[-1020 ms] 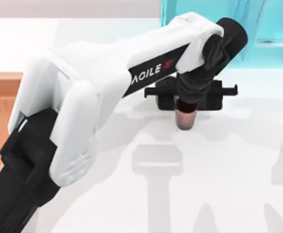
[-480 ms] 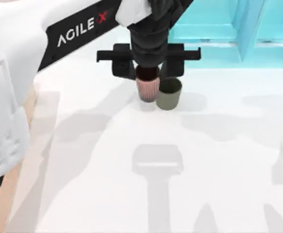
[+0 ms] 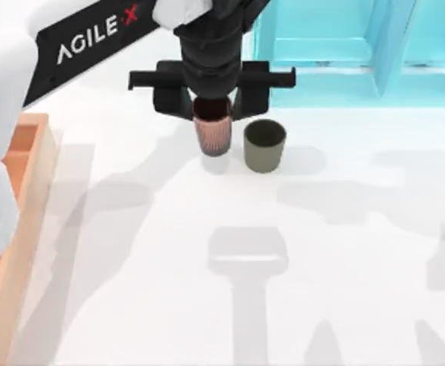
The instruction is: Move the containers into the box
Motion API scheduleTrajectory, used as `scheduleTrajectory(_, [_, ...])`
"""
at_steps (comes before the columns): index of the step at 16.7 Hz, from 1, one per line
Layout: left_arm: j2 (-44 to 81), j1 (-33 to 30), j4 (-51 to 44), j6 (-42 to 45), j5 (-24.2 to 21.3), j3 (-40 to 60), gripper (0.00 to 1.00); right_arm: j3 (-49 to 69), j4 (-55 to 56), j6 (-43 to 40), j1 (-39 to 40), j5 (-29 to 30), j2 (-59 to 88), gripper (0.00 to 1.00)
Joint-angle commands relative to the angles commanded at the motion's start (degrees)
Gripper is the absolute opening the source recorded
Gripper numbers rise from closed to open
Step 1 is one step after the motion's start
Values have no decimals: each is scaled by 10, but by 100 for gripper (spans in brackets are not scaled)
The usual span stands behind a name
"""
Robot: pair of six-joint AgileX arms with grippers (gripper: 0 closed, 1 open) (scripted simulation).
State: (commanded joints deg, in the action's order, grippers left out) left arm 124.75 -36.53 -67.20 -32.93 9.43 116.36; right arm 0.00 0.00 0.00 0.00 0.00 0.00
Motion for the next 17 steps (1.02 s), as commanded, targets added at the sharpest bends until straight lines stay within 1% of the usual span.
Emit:
scheduleTrajectory(2, [-29,31,0,29,-9,-25,0,0,0,0,0,0,0,100])
scheduleTrajectory(4, [-75,86,-1,82,-24,-65,0,0,0,0,0,0,0,100])
scheduleTrajectory(7, [-169,213,-7,202,-50,-154,0,0,0,0,0,0,0,100])
scheduleTrajectory(10, [-287,377,-15,349,-76,-270,0,0,0,0,0,0,0,100])
scheduleTrajectory(12, [-371,472,-19,436,-92,-352,0,0,0,0,0,0,0,100])
scheduleTrajectory(14, [-447,544,-22,502,-107,-426,0,0,0,0,0,0,0,100])
scheduleTrajectory(17, [-530,608,-24,567,-127,-505,0,0,0,0,0,0,0,100])
